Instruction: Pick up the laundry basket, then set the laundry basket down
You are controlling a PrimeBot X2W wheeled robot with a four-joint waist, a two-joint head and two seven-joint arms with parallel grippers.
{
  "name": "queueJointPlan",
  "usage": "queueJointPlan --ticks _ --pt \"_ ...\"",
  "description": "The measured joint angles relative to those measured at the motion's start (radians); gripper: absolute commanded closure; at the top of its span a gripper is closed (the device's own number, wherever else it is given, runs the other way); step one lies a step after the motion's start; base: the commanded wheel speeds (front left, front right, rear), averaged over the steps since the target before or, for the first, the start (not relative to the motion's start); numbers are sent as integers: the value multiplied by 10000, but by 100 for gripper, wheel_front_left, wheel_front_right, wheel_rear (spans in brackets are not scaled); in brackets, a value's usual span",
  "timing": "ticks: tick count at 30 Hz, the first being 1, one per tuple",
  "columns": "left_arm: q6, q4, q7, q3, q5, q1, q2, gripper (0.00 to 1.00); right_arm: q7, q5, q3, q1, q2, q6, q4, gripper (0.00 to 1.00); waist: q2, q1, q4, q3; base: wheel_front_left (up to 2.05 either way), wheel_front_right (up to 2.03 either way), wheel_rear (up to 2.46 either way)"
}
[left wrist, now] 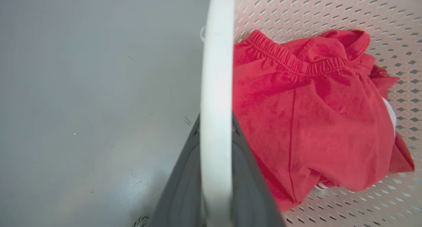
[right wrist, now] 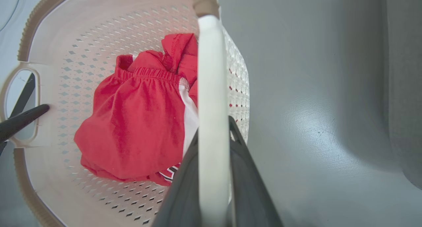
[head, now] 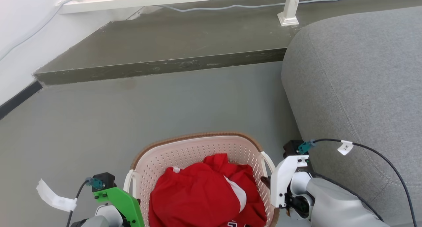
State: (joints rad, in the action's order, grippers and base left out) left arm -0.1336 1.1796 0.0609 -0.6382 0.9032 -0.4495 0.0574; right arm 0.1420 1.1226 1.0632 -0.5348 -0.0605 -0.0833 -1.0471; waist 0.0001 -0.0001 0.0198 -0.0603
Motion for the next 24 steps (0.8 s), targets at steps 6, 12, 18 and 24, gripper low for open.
queueJointPlan --ticks 6,12,18,24 --pt "0 25 88 -31 2 26 -15 100 100 132 82 88 -10 0 0 100 0 0 20 50 0 0 0" --pt "0 31 102 -40 4 26 -15 100 174 242 127 89 -15 10 0 100 0 0 57 50 0 0 0" --pt "0 21 98 -35 54 26 -13 100 173 311 173 88 -21 15 2 100 0 0 75 37 0 0 0" --pt "0 13 88 -40 79 26 -12 100 171 343 226 85 -25 19 4 100 0 0 75 17 0 0 0"
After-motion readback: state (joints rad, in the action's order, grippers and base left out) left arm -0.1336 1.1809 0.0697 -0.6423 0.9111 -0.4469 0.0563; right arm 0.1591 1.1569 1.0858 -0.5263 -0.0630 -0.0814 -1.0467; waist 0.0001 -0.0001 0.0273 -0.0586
